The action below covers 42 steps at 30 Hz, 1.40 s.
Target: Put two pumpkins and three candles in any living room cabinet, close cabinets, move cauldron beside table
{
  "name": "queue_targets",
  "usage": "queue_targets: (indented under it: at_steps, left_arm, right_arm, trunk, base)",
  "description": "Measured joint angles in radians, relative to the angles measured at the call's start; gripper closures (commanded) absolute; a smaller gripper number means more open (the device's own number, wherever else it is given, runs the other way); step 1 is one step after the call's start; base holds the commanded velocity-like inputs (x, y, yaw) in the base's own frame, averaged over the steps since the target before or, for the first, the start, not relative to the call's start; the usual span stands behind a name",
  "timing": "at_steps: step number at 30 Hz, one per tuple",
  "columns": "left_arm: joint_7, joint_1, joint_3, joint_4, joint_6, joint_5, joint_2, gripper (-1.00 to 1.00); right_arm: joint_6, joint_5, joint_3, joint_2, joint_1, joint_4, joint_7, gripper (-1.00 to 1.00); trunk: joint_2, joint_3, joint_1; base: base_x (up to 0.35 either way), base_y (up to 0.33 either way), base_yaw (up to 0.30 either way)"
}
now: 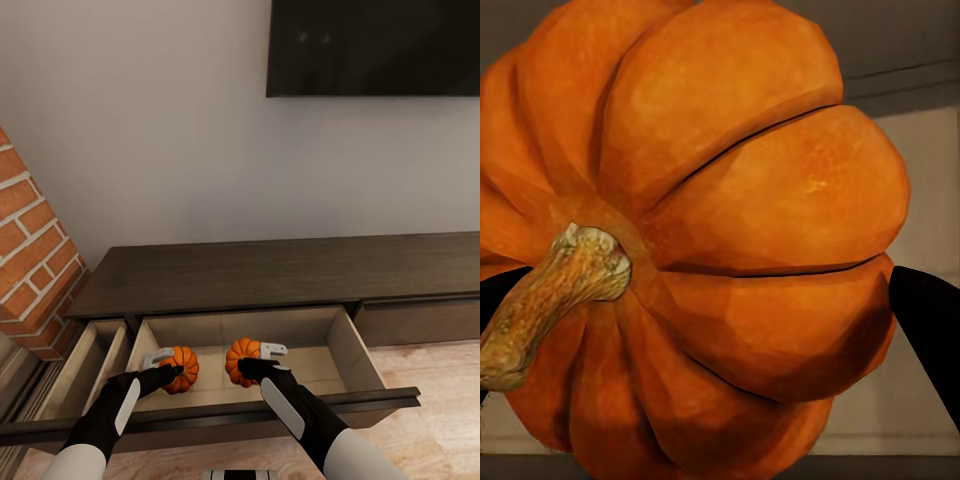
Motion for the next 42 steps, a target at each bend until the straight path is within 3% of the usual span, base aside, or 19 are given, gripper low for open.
queue_targets:
  at_steps: [4, 6, 9, 14, 27, 28, 31, 32, 42]
  left_arm:
    - [0.082, 0.0, -0.002, -0.001, -0.003, 0.013, -0.011, 1.0]
    - [0.094, 0.0, -0.001, -0.003, -0.006, 0.014, -0.02, 1.0]
    - [0.1, 0.0, 0.0, -0.004, -0.01, 0.013, -0.025, 1.0]
    - [0.102, 0.0, 0.0, -0.004, -0.011, 0.011, -0.026, 1.0]
    - [0.103, 0.0, 0.0, -0.003, -0.011, 0.012, -0.026, 1.0]
    - [0.103, 0.0, 0.0, -0.003, -0.011, 0.013, -0.026, 1.0]
    - [0.103, 0.0, 0.0, -0.003, -0.011, 0.013, -0.026, 1.0]
    - [0.103, 0.0, 0.001, -0.003, -0.011, 0.012, -0.026, -1.0]
    - [0.104, 0.0, 0.004, -0.001, -0.009, 0.013, -0.026, -1.0]
  right_arm:
    - [-0.01, -0.002, 0.0, 0.0, 0.0, 0.0, -0.002, 1.0]
    - [-0.011, -0.002, 0.0, 0.0, 0.0, 0.0, -0.002, 1.0]
    - [-0.012, -0.002, 0.001, 0.0, 0.0, 0.0, -0.002, 1.0]
    - [-0.01, -0.004, 0.007, 0.0, 0.0, 0.0, -0.004, 1.0]
    - [-0.011, -0.002, 0.02, 0.0, 0.0, -0.002, -0.004, 1.0]
    - [-0.011, -0.002, 0.02, 0.0, 0.0, -0.002, -0.004, -1.0]
    - [-0.011, -0.002, 0.02, 0.0, 0.0, -0.001, -0.004, -1.0]
    - [-0.011, -0.002, 0.02, 0.0, 0.0, -0.001, -0.004, -1.0]
    - [-0.009, -0.002, 0.02, -0.001, 0.0, -0.003, -0.004, -1.0]
  trunk:
    - [0.0, 0.0, 0.0]
    - [0.0, 0.0, 0.0]
    - [0.0, 0.0, 0.0]
    - [-0.001, -0.019, 0.002]
    - [-0.001, -0.019, 0.002]
    - [-0.001, -0.019, 0.002]
    - [-0.001, -0.019, 0.002]
    - [-0.001, -0.019, 0.002]
    - [-0.001, -0.019, 0.002]
  base:
    - [0.0, 0.0, 0.0]
    - [0.0, 0.0, 0.0]
    - [0.0, 0.0, 0.0]
    - [0.0, 0.0, 0.0]
    - [0.0, 0.0, 0.0]
    - [0.0, 0.0, 0.0]
    - [0.0, 0.0, 0.0]
    - [0.0, 0.0, 0.0]
    - [0.0, 0.0, 0.0]
